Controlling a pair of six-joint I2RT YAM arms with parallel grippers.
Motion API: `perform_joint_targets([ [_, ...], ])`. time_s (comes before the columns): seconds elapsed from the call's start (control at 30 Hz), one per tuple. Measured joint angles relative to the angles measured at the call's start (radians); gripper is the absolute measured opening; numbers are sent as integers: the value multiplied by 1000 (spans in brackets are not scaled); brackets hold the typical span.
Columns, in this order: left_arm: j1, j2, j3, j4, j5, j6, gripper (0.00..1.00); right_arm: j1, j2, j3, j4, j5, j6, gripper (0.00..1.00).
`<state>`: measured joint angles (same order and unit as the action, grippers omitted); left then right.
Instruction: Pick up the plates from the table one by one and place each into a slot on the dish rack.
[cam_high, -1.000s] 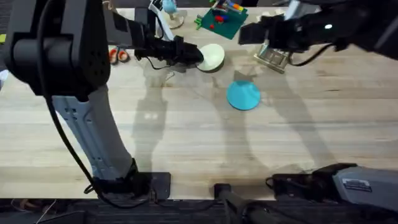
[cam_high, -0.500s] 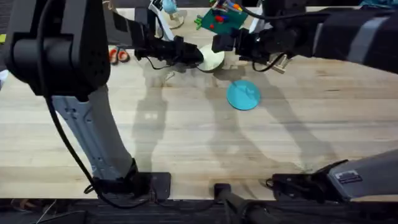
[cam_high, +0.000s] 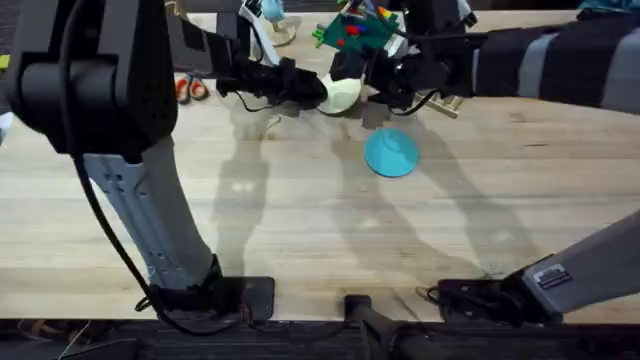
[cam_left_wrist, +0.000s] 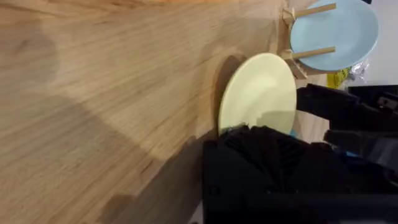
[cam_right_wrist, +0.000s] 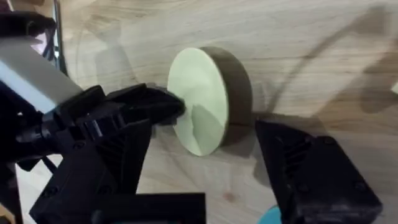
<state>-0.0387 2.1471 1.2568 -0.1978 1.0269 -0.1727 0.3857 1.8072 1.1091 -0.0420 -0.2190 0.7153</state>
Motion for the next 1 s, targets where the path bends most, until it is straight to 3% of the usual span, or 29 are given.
perform_joint_targets([
  [0.5,0,0,0,0,0,0,42,7,84,1,128,-51,78,973],
  [0.63,0,0,0,0,0,0,42,7,85,1,143,-58,86,919],
  [0.9,0,0,0,0,0,0,42,7,84,1,146,-59,101,537],
  [1.0,0,0,0,0,0,0,42,7,85,1,145,-56,102,345],
])
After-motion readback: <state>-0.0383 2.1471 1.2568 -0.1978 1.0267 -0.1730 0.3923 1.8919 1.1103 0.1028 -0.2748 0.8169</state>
